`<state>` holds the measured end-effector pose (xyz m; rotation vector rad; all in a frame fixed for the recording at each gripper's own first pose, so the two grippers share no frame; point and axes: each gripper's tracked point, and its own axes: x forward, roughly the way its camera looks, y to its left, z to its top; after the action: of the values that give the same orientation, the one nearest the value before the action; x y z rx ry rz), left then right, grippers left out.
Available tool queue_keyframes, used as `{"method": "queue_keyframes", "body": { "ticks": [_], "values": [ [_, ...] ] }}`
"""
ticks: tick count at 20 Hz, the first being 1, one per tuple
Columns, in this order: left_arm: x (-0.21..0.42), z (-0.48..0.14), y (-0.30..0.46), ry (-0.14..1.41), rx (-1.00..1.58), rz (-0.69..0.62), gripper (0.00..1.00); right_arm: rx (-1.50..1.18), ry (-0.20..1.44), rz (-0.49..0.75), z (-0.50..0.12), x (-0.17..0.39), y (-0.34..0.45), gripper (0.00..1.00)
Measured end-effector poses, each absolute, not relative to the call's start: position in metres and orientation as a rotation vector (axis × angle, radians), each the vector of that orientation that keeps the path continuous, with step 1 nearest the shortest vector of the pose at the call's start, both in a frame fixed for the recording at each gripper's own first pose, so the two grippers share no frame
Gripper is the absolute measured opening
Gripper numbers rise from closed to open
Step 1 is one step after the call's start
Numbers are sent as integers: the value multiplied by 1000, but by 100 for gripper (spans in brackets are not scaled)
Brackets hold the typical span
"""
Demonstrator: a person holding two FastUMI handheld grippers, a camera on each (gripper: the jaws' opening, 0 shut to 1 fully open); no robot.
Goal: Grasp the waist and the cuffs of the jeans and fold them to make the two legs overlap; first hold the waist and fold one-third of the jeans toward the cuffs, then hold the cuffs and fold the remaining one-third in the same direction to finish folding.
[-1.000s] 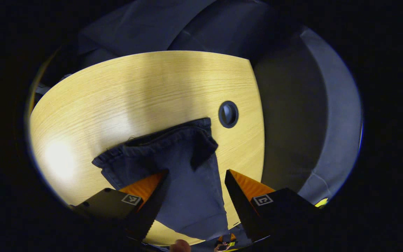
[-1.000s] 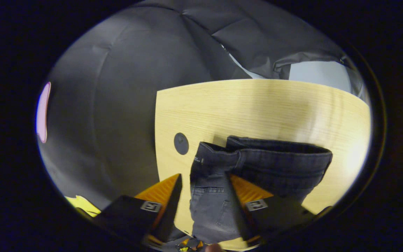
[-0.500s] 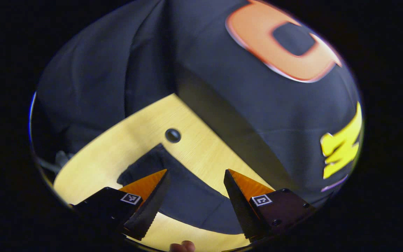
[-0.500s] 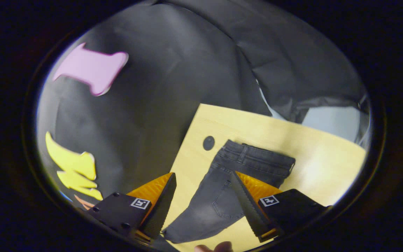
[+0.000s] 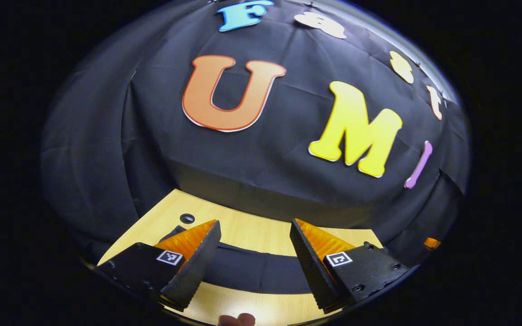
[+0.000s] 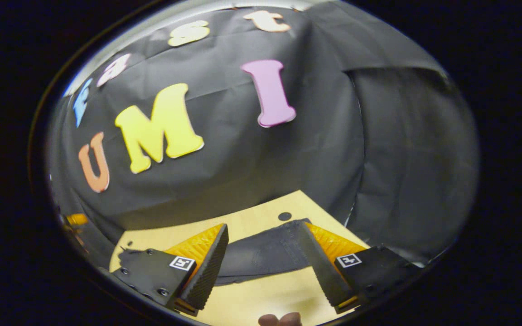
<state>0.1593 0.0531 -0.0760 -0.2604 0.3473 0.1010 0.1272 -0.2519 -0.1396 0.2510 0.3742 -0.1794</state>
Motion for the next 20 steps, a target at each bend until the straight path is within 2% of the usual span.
{"method": "queue_keyframes", "body": {
  "ticks": [4,8,12,13,14,20],
  "values": [
    [121,-80,20,304,-145,74,98,140,335,-250,-154,85,-263,97],
    [101,-75,-9,296,-111,22,99,234,389,-259,-180,71,-270,97],
    [93,-71,-29,318,-123,20,98,429,444,-325,-231,87,-300,97],
    [94,-71,-32,323,-119,18,98,485,463,-344,-250,92,-309,100],
    [96,-70,-35,322,-98,16,98,534,478,-365,-269,99,-320,97],
    [104,-76,-41,353,-39,58,99,807,548,-434,-356,144,-358,97]
  ]
}}
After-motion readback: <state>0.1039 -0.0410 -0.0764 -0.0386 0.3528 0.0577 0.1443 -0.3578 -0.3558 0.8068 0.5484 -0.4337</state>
